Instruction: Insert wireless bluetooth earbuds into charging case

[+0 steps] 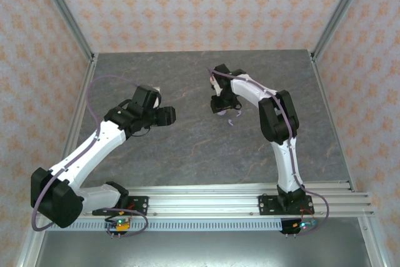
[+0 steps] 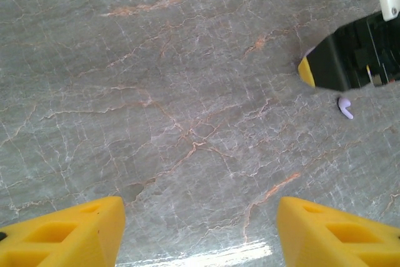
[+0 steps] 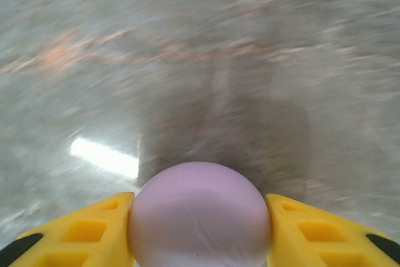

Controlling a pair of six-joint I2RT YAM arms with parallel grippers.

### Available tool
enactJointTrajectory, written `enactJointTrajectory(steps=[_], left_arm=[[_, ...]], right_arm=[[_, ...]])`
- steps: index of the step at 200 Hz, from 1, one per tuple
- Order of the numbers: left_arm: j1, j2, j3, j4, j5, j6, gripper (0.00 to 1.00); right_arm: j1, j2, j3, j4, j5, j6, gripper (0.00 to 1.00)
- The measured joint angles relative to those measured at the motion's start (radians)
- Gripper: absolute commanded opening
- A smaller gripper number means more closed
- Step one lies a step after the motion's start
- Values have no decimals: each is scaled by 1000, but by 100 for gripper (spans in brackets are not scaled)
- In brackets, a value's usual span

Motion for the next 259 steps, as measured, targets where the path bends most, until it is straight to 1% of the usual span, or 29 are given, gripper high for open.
enactJointTrajectory(steps=[25, 73, 114, 141, 169, 216, 236, 259], left_arm=[[0, 0, -2, 0, 0, -3, 66], [0, -3, -20, 3, 0, -10, 66], [0, -3, -22, 7, 1, -20, 66], [0, -3, -29, 13, 1, -27, 66], [0, -3, -42, 21, 2, -27, 66], [0, -12, -75, 49, 1, -30, 66], [0, -22, -84, 63, -1, -31, 66], [3, -16, -84, 86, 0, -31, 67]], right_arm=[[48, -37, -38, 5, -50, -60, 48], [107, -75, -117, 20, -78, -154, 51], [131, -81, -159, 38, -85, -192, 52], [137, -82, -164, 45, -68, -210, 55], [144, -82, -167, 48, -48, -220, 63], [148, -124, -213, 84, -5, -213, 67], [146, -181, -248, 108, 6, -186, 67], [132, -293, -305, 156, 5, -114, 67]])
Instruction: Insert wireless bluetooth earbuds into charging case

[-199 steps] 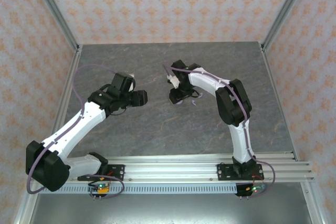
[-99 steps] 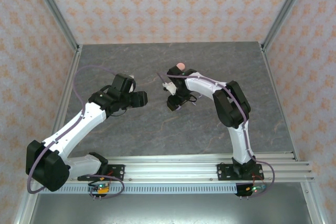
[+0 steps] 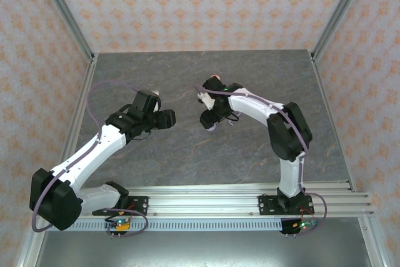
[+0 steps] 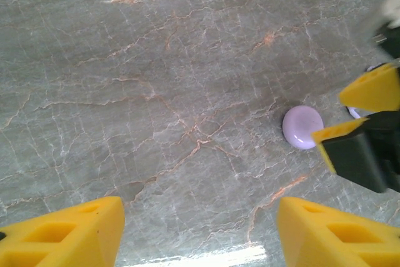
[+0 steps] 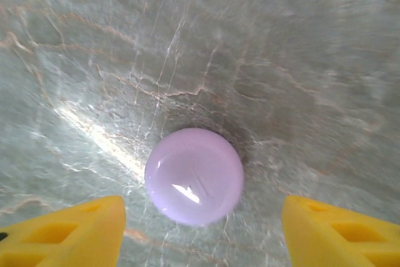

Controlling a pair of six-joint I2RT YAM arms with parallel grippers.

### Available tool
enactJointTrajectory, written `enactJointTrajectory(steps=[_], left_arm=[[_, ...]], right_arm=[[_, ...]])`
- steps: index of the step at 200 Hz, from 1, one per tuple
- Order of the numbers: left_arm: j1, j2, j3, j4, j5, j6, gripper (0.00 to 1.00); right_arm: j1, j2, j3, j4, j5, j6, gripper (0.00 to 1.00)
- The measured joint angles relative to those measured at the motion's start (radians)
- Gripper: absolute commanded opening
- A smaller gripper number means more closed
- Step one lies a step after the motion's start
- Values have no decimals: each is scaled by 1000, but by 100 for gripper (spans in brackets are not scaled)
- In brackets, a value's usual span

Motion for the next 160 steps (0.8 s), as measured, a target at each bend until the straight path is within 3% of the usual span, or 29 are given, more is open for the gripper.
enactJointTrajectory(steps=[67, 160], left_arm=[[14, 265, 23, 167, 153, -6, 66], [14, 564, 130, 339, 349, -41, 61]], right_arm=[[-149, -228, -249, 173, -141, 360, 67], [-167, -251, -544, 525, -298, 811, 46]])
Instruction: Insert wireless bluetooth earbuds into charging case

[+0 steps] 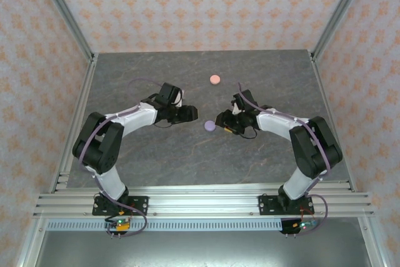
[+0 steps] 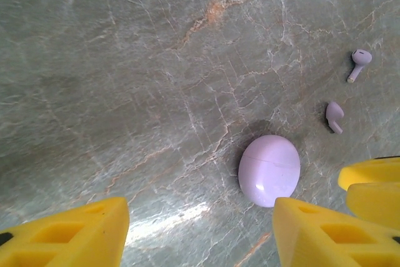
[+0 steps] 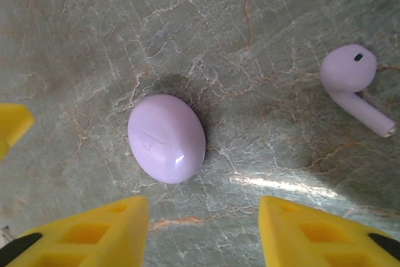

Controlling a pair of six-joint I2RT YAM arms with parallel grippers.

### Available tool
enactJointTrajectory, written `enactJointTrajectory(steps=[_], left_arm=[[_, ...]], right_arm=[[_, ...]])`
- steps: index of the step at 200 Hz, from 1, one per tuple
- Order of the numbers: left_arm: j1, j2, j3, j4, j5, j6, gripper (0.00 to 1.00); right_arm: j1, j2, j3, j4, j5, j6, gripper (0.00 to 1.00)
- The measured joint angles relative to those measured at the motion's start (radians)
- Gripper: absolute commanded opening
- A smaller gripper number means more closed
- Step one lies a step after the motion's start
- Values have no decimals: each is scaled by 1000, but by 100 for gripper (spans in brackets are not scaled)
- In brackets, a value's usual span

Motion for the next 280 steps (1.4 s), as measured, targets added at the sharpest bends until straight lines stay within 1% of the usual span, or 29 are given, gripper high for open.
enactJointTrajectory(steps=[22, 35, 97, 137, 201, 280], left_arm=[[-3, 36, 2, 30, 28, -19, 61], [-8, 54, 4, 47, 39, -28, 60], [-48, 122, 51, 84, 81, -44, 57], [-61, 141, 60, 91, 94, -46, 55], [-68, 174, 62, 100, 106, -68, 54], [-74, 183, 62, 116, 150, -72, 54]], right_arm=[[0, 0, -3, 52, -13, 52, 37], [0, 0, -3, 80, -14, 73, 34], [0, 48, -3, 139, -22, 130, 27], [0, 71, -3, 158, -40, 137, 26], [0, 91, -6, 163, -49, 137, 24], [0, 109, -17, 166, -63, 137, 22]])
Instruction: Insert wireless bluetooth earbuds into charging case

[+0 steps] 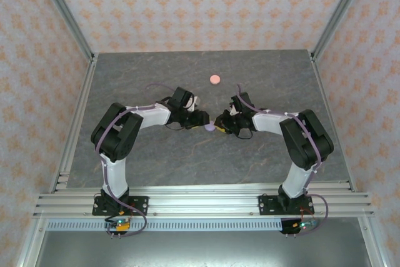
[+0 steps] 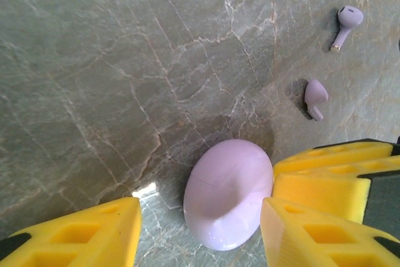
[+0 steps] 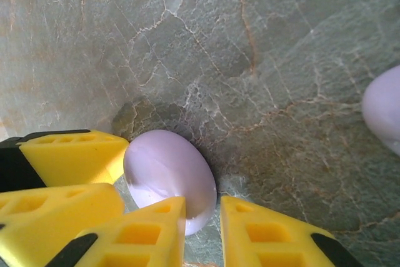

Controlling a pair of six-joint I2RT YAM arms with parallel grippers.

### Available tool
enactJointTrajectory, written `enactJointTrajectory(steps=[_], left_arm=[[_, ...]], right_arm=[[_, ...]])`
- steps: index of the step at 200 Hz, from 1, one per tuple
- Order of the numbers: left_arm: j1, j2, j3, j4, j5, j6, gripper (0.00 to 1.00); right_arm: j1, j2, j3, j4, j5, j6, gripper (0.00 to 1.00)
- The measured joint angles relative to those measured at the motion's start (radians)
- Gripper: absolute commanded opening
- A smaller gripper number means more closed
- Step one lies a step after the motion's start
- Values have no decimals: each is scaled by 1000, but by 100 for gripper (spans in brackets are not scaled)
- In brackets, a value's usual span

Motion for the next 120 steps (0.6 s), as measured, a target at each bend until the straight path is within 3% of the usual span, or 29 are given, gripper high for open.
enactJointTrajectory(steps=[120], left_arm=[[-6, 21, -3, 67, 55, -59, 50]], right_arm=[[0, 3, -2, 7, -3, -4, 20]])
